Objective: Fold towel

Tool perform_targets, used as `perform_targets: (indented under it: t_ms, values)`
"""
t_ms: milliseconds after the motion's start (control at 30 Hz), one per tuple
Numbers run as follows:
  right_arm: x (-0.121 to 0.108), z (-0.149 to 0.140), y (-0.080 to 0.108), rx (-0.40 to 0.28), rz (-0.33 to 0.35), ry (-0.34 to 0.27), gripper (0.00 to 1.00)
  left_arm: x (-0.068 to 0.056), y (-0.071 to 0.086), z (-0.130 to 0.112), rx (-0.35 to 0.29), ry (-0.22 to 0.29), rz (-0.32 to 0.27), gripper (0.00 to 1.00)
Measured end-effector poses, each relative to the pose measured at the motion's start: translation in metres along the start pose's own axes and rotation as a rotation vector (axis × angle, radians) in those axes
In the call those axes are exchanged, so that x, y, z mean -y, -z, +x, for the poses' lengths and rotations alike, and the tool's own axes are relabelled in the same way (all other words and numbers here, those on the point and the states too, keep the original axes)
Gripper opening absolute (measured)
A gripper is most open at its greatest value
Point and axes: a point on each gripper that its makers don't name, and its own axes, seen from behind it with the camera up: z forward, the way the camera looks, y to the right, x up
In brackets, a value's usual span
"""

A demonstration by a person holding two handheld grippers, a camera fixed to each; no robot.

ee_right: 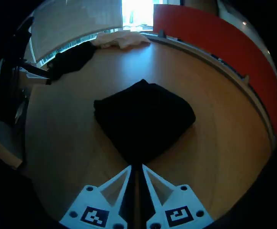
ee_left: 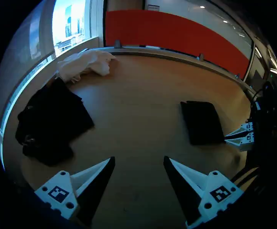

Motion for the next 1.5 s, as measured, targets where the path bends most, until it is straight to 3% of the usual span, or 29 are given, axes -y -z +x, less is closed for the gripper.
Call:
perform_targets:
  t_ms: [300,633,1100,1500]
  values:
    - [-0.006,0.011,0.006,-0.022,-0.016,0.022,0.03,0.001,0.000,0.000,0.000,-0.002,-0.001,0.94]
    - [-0.023,0.065,0.029,-0.115,-0.053,0.057,0.03,0.002,0.002,0.006,-0.011,-0.011,-0.003,0.94]
    - [-0.048,0.144,0.080,-0.255,-0.111,0.087,0.03,-0.005,0.004,0.020,-0.033,-0.030,-0.016,0.94]
    - [-0.073,0.161,0.118,-0.313,-0.173,0.056,0.03,-0.018,0.003,0.025,-0.038,-0.044,-0.036,0.94]
